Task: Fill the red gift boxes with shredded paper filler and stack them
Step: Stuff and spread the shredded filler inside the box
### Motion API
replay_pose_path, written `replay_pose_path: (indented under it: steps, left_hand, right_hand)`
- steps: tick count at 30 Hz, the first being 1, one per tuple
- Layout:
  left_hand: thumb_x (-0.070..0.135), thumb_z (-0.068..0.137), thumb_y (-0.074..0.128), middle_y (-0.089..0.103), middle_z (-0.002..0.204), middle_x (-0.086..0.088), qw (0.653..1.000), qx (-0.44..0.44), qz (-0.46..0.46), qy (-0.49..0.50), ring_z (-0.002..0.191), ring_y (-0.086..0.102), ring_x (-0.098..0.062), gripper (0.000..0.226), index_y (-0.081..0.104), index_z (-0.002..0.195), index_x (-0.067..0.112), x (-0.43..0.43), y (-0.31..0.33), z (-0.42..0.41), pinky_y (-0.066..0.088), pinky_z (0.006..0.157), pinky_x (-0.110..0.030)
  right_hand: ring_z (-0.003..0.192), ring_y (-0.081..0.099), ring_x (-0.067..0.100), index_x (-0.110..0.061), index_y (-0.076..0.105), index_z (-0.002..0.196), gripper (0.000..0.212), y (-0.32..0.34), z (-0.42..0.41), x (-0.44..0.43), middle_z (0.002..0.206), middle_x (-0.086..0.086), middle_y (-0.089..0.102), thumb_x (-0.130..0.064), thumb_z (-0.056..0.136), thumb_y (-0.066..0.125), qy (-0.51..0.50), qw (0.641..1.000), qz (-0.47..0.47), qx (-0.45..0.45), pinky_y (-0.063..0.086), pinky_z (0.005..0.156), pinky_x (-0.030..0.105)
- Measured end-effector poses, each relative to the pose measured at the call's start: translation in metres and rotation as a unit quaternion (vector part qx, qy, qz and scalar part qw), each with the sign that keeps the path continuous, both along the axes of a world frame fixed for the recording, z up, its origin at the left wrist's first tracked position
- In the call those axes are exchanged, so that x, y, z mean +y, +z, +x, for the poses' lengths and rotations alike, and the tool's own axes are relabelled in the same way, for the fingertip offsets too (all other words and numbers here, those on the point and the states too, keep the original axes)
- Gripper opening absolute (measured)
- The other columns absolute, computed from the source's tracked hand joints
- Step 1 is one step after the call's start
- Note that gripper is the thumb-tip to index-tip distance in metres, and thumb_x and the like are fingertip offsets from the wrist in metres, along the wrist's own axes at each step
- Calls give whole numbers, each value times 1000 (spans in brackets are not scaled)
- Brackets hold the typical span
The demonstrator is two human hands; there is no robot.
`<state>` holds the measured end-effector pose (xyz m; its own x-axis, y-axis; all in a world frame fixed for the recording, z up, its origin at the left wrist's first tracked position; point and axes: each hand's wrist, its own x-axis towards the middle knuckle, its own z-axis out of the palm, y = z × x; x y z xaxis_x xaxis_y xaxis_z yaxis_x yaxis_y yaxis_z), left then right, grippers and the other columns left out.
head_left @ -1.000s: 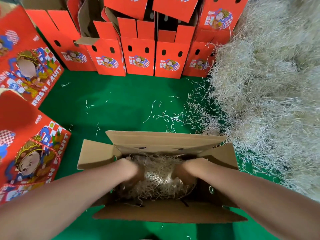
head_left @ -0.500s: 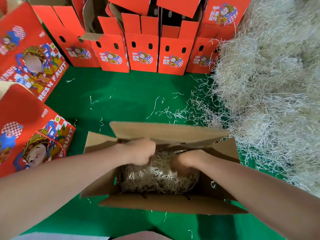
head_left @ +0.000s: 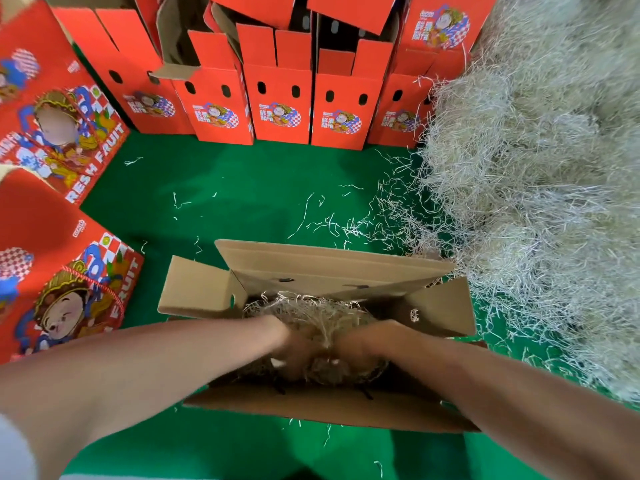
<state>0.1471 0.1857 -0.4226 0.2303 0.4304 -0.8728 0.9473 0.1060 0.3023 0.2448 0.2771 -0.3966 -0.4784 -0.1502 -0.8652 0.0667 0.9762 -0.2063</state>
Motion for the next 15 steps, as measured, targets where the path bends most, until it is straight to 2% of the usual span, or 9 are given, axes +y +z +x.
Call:
replay_pose_path:
  steps: [2,3,6,9,11,13,14,15]
  left_hand:
    - [12,81,59,-10,156,-8,999,42,-24,-25,141,-3,-41,81,18,146,38,0,-10,-2,21,110,-58]
    - [14,82,58,-11,156,-8,996,65,-28,-49,141,-9,-40,75,25,145,35,-1,-15,-2,17,109,-63]
    - [15,85,56,-1,157,-9,989,115,-26,-95,141,-7,-38,56,42,139,19,-1,-16,-2,16,105,-68]
    - [20,89,53,-3,157,-3,982,142,-19,-121,142,-8,-36,58,33,144,20,-5,-11,-8,12,102,-70]
    - [15,90,52,6,157,-6,982,135,-19,-128,142,3,-36,55,36,142,17,-4,-6,-9,17,106,-66]
    - [7,90,50,29,149,-14,992,79,-15,-94,133,33,-34,51,41,139,12,-2,1,-11,39,102,-48]
    - [4,90,49,40,143,-12,998,46,-13,-45,121,47,-29,50,42,139,12,0,7,-14,49,88,-36]
    - [2,91,48,48,137,-7,1000,24,-7,8,105,57,-23,49,44,138,14,0,13,-17,51,70,-24]
  right_hand:
    - [122,45,32,-12,42,138,45,-9,7,-8,137,13,45,-15,93,49,69,995,-3,-69,40,100,44]
    - [123,44,33,-9,42,138,47,-12,9,-11,138,14,43,-15,92,51,98,992,6,-84,41,99,44]
    - [117,49,35,1,49,129,42,-13,14,-8,132,17,49,-18,92,53,119,988,26,-95,45,93,41]
    - [114,52,33,0,51,126,35,-5,20,3,130,14,51,-13,94,46,106,985,78,-109,46,88,39]
    - [113,52,32,0,51,125,33,2,20,9,129,14,52,-9,94,45,97,986,78,-112,46,87,40]
    - [109,55,30,-3,53,124,32,8,14,10,123,14,56,-7,93,47,43,996,53,-62,47,83,38]
    - [105,57,29,-4,55,122,31,10,10,10,119,14,58,-3,91,48,10,999,45,-1,47,77,36]
    - [101,59,28,-5,56,118,30,11,5,9,116,14,59,0,89,49,-11,996,48,77,46,71,34]
